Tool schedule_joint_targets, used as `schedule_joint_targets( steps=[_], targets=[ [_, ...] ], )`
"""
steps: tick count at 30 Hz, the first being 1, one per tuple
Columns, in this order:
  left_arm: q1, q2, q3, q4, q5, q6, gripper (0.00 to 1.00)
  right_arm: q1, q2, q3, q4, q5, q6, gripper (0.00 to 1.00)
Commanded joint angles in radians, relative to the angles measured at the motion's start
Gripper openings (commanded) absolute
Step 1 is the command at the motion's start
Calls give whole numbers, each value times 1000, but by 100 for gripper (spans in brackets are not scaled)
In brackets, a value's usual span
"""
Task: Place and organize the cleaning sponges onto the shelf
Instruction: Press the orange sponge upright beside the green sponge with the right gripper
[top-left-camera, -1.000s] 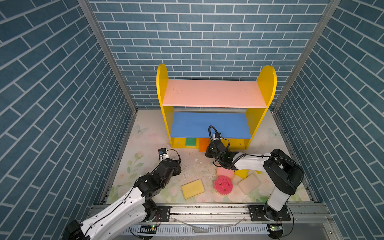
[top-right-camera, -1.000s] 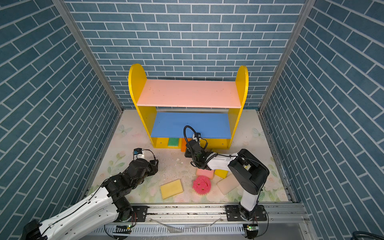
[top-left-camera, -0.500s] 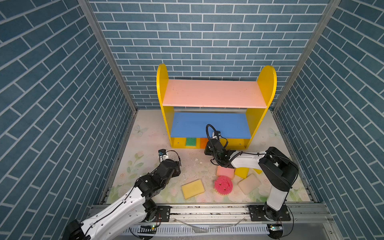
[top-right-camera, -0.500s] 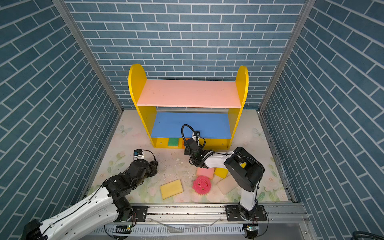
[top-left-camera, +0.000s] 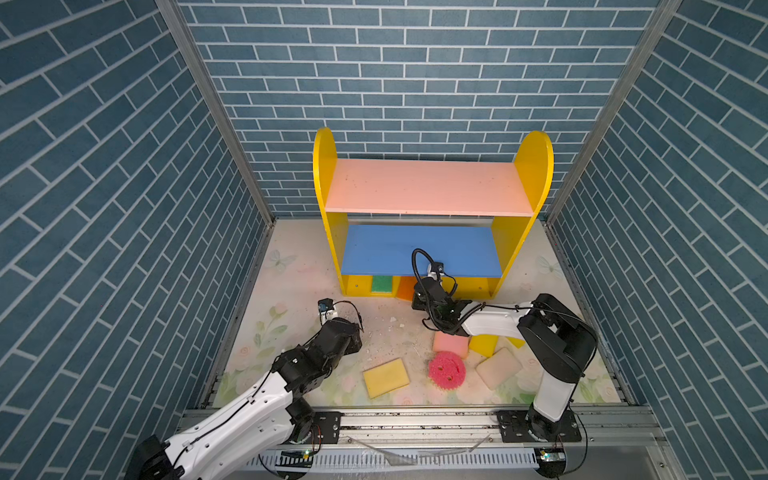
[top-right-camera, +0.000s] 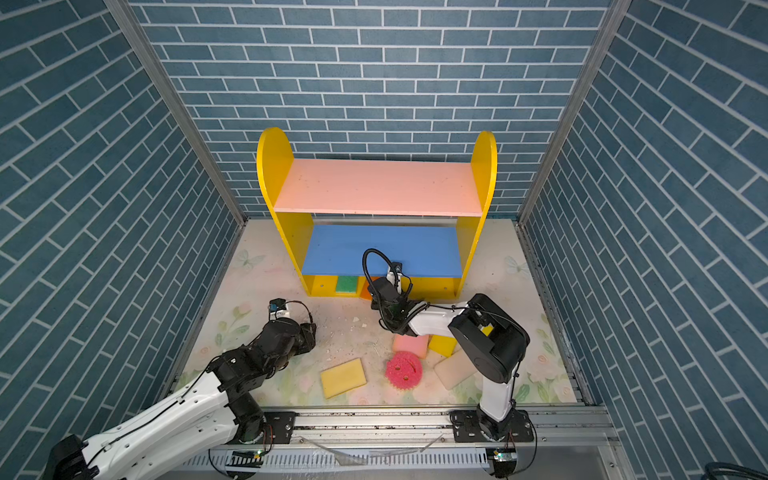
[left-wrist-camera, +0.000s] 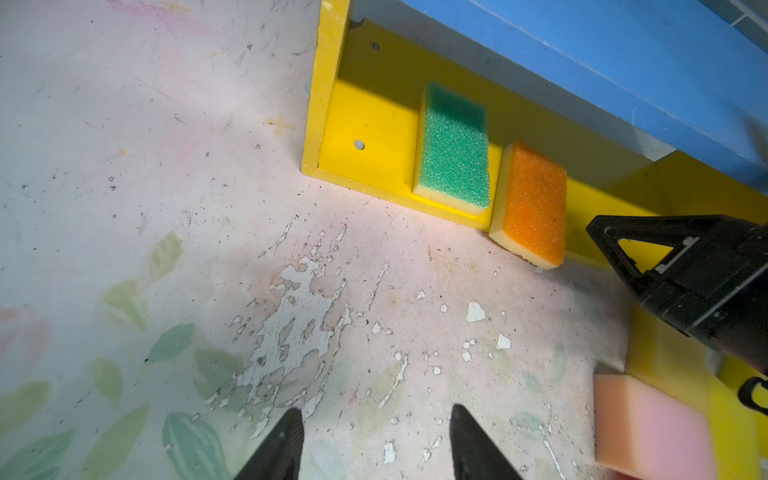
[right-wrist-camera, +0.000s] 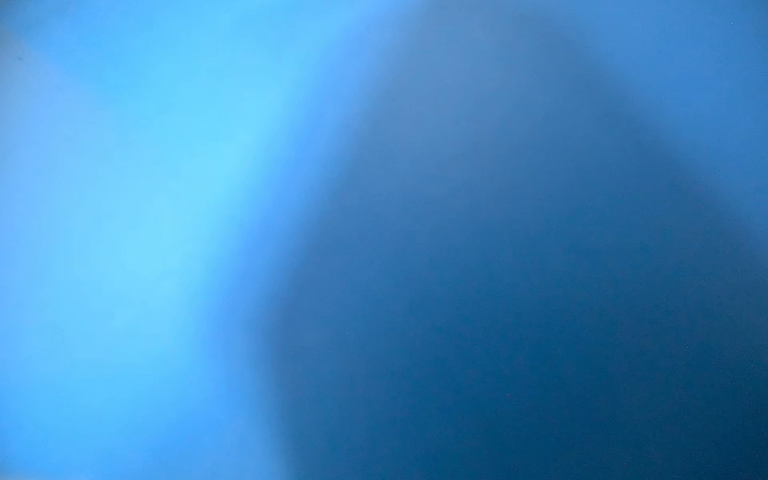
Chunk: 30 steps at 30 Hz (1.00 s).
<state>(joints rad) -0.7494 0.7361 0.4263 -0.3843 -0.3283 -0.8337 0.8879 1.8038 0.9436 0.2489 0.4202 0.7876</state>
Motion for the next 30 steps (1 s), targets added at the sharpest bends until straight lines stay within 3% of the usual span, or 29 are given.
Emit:
schedule_joint_targets(
  steps=[1, 5, 16, 30],
  targets=[
    [4, 3, -3, -13, -2, 1, 58, -2, -42, -17, -130, -56, 68, 16],
    [4, 3, -7, -15, -11, 0, 58, 30, -102, -39, -152, -129, 73, 0],
    [3, 1, -14, -15, -11, 0, 58, 103, -129, -137, 19, -285, 174, 0],
    [4, -88, -33, -91, -34, -15, 58, 28, 65, -94, 190, -256, 182, 0]
  ],
)
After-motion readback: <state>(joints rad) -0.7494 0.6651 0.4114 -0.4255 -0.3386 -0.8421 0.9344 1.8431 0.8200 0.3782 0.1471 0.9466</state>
